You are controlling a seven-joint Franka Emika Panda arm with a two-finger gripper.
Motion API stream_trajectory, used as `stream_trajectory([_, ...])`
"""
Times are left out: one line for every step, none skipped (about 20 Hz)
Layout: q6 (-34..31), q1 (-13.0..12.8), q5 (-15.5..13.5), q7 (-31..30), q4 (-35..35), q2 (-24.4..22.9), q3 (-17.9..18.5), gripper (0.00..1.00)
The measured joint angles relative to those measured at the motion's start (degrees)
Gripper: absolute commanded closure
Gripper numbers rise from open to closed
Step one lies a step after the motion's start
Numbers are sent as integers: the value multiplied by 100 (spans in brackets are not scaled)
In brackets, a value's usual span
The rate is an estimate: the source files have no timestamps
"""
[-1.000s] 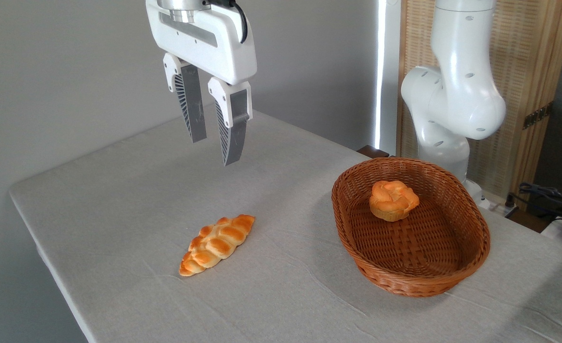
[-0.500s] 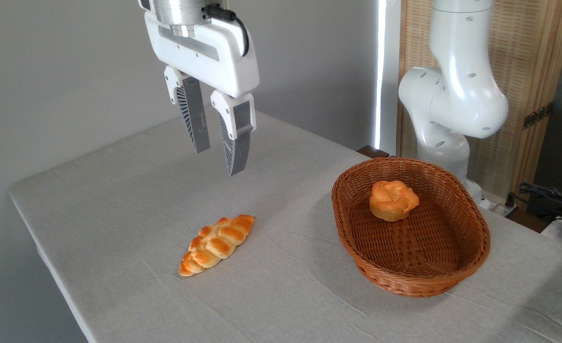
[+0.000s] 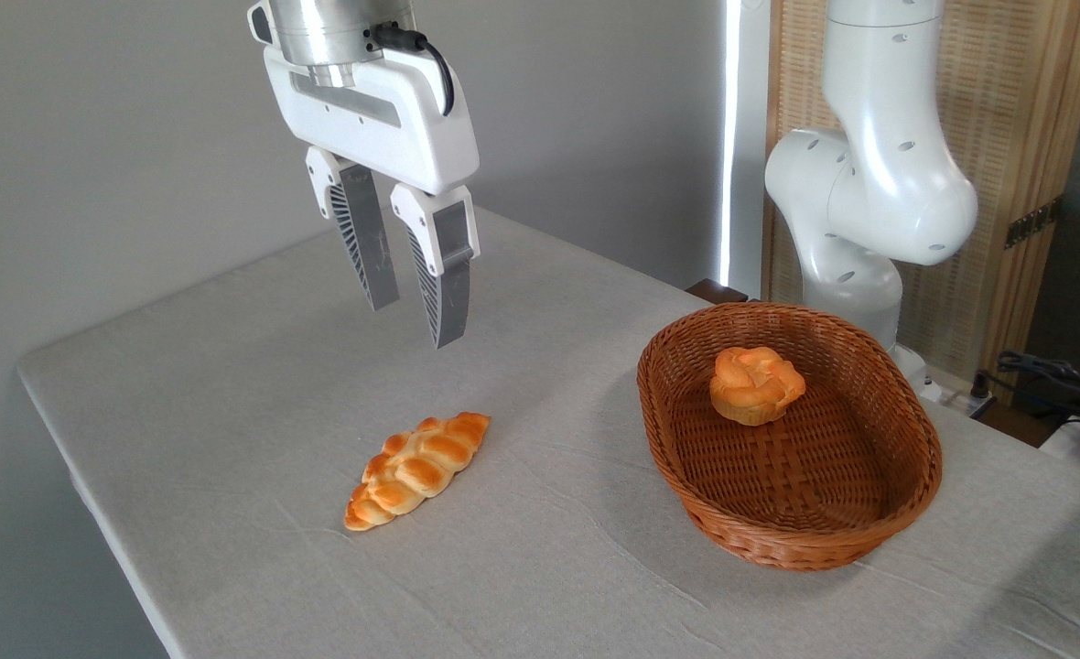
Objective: Put bread into the basket
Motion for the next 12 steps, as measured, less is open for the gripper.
stream_trajectory([26,29,0,0,3,-4,0,0])
stream_trajectory([43,68,0,0,3,-9,1,0])
stream_trajectory([60,104,0,0,3,-13,1,0])
stream_trajectory([69,133,0,0,3,-19,1,0])
stream_trajectory([72,163,0,0,3,-26,-1,0])
stream_trajectory([72,186,0,0,3,-29,-2,0])
stream_trajectory([72,207,0,0,3,-30,-7,0])
stream_trajectory([72,228,0,0,3,-30,-29,0])
stream_trajectory([72,279,0,0,3,-29,-96,0])
stream_trajectory([72,359,0,0,3,-30,-196,0])
stream_trajectory([72,433,0,0,3,-29,-290,0])
stream_trajectory([72,478,0,0,3,-29,-350,0])
